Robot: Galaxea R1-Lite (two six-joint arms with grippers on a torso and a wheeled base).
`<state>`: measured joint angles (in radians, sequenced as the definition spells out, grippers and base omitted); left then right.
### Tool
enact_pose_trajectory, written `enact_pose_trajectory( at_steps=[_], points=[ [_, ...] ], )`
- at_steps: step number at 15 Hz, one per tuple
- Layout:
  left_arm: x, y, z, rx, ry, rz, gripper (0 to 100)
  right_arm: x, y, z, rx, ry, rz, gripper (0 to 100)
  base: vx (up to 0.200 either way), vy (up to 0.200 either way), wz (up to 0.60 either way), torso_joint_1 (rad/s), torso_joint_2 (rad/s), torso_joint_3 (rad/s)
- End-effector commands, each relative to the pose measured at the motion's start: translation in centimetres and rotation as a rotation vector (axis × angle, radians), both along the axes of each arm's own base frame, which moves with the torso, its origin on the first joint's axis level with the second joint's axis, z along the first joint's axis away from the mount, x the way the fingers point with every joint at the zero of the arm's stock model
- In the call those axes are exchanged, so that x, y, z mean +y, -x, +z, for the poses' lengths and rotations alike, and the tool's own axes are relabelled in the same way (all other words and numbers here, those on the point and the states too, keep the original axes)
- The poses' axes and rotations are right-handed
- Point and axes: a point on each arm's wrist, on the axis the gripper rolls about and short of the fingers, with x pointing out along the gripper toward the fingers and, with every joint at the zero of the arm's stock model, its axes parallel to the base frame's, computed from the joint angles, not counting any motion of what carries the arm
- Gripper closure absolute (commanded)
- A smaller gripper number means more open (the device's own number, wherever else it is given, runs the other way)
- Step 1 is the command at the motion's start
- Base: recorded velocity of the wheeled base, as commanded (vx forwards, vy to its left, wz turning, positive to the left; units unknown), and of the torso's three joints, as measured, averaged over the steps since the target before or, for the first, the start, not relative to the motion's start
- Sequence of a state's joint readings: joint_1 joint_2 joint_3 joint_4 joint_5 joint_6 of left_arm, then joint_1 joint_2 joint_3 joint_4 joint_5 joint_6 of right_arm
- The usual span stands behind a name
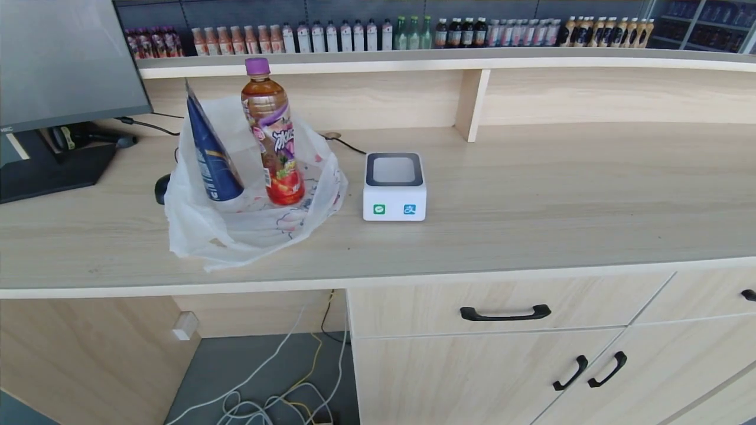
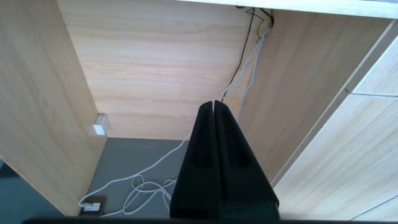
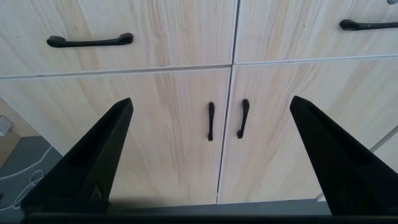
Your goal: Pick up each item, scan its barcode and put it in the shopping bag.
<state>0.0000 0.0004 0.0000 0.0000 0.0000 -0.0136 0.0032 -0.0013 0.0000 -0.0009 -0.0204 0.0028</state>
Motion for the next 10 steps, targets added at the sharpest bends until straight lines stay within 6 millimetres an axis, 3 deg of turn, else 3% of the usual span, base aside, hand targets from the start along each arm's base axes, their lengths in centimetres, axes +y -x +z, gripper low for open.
enact_pose_trajectory(
  at_steps=[1, 10],
  points=[
    [0.0, 0.0, 0.0, 0.0, 0.0, 0.0, 100, 0.0, -0.01, 0.01, 0.001, 0.0, 0.0, 0, 0.0, -0.2, 0.0, 0.002, 0.0, 0.007],
    [0.0, 0.0, 0.0, 0.0, -0.001, 0.0, 100, 0.0, -0.01, 0.01, 0.001, 0.001, 0.0, 0, 0.0, 0.0, 0.0, 0.0, 0.0, 0.0]
  ],
)
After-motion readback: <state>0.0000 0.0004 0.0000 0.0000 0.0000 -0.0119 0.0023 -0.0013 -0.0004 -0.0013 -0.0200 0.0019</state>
